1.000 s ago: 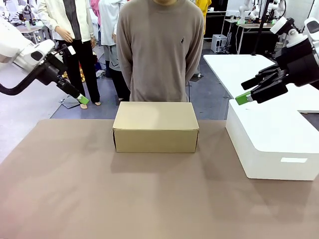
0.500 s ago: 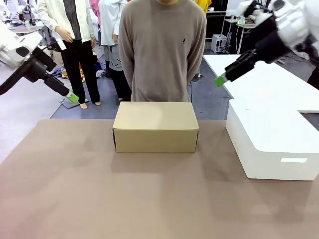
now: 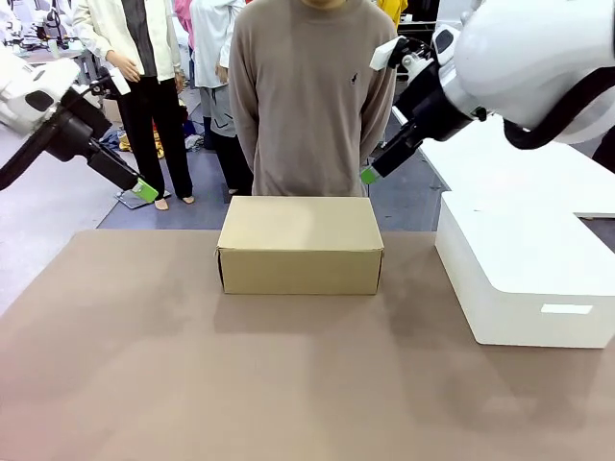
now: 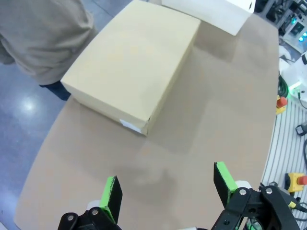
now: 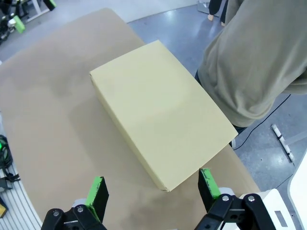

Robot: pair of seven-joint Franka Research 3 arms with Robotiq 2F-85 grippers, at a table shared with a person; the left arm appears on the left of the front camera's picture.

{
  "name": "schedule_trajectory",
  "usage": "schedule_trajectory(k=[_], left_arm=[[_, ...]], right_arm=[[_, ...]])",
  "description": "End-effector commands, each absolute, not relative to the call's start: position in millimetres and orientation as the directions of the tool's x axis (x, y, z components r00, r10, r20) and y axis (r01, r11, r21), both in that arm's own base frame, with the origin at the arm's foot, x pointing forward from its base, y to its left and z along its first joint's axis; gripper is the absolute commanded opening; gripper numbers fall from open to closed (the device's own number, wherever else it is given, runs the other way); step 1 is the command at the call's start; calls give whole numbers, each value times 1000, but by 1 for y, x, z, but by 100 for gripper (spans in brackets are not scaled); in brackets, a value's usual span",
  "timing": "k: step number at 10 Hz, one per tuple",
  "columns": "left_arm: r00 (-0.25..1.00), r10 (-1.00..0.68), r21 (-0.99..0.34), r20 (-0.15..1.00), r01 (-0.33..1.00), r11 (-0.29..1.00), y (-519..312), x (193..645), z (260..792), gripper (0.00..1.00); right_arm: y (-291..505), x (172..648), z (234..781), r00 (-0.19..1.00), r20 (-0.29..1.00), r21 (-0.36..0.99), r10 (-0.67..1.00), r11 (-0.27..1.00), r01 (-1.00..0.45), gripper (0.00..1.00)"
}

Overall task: Pack the shoes into the box.
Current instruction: Press down on the lid of the Shoes Box.

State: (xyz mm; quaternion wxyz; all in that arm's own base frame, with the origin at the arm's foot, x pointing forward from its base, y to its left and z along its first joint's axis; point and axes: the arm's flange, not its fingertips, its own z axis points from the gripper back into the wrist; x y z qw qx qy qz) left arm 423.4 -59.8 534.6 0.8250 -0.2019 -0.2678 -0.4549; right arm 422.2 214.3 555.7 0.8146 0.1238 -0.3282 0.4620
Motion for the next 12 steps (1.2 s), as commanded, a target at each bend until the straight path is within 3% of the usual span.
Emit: schedule_trajectory(k=[1, 8, 12], left_arm=[[451, -638, -88, 625, 852, 516, -54, 426, 535, 100], [451, -638, -88, 625, 852, 516, -54, 426, 535, 100], [449, -641, -47, 623, 839, 542, -49, 418, 538, 100]], right_arm=[[209, 418, 559, 362, 650, -90, 668, 541, -836, 100], [210, 420, 559, 362, 644, -99, 674, 543, -834, 100], [256, 470, 544, 455, 595, -84, 662, 614, -785, 100]])
